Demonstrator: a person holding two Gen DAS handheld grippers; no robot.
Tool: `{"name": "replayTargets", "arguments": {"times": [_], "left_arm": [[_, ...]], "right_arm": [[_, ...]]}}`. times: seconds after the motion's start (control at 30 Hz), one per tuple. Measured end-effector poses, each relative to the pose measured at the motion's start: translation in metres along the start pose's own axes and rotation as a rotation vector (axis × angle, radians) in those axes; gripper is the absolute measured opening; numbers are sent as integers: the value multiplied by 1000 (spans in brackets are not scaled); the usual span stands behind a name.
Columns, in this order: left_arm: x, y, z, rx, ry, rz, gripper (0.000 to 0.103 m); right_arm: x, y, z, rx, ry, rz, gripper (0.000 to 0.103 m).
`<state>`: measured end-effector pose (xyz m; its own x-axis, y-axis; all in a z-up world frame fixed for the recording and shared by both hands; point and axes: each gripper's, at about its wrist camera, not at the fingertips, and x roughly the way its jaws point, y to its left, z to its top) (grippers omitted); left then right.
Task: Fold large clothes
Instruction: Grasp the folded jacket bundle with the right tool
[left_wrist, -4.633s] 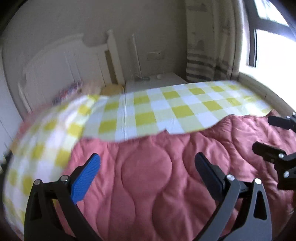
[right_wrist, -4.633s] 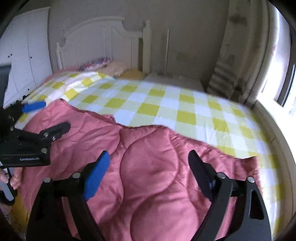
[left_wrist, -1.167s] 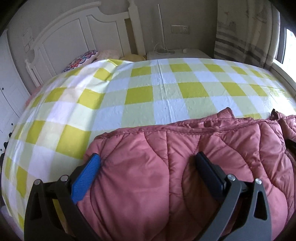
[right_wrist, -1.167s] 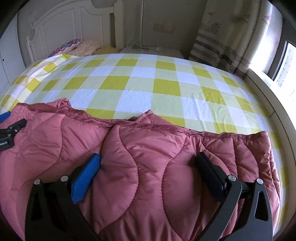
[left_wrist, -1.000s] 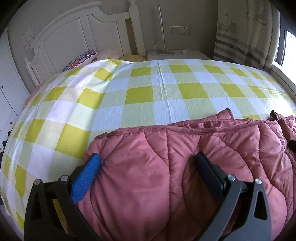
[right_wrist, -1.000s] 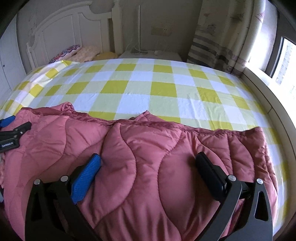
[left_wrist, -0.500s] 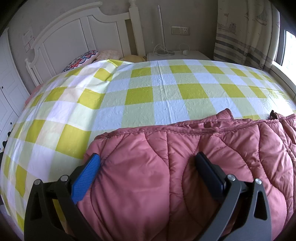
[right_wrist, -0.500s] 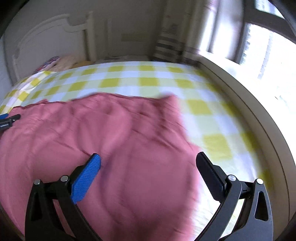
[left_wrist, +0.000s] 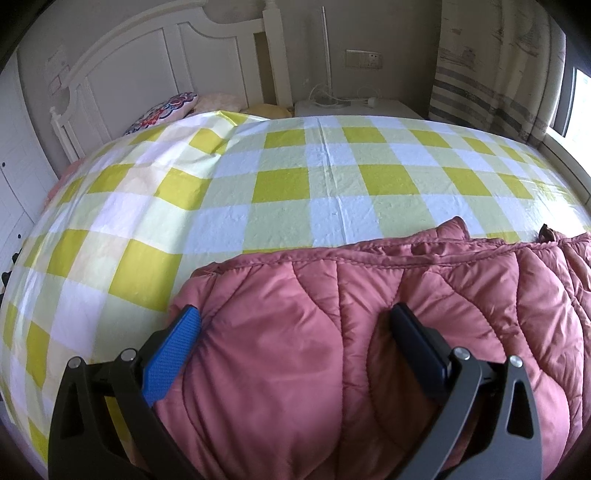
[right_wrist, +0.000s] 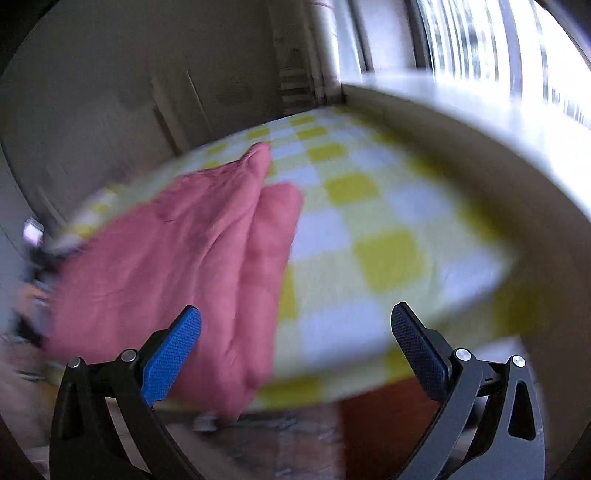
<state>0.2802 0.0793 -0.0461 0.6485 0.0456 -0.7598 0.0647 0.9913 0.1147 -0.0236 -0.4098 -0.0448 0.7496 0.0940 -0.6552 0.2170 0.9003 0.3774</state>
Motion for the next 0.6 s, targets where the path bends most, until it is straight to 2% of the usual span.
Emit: {"name": "replayTargets", "arguments": {"times": [0.07,0.1,0.17,0.23,0.3,0.33,0.43,0.5,0.6], "left_arm": [[1,0,0,-1,3,1,101],[2,2,1,-1,3,1,101],[2,2,1,-2,3,2,101],[2,2,1,-4,2,1,101],[2,3,1,-6,2,-2,101],[2,3,1,-8,2,-5,101],[3,6,0,-21,4,-21,101],[3,9,0,-35,4,-28,101],[4,16,0,-67,4,-52,101]], "right_arm": [[-1,-7,-26,61,45,197,91],[1,-6,-34,66,64,244,87],[13,1,-52,65,136,330,86],[27,9,-62,69,192,378,84],[41,17,-63,68,210,393,83],[46,21,-61,66,209,396,80],[45,39,-41,21,121,396,78],[42,49,-33,-16,70,358,78],[49,51,-24,7,65,333,79]]}}
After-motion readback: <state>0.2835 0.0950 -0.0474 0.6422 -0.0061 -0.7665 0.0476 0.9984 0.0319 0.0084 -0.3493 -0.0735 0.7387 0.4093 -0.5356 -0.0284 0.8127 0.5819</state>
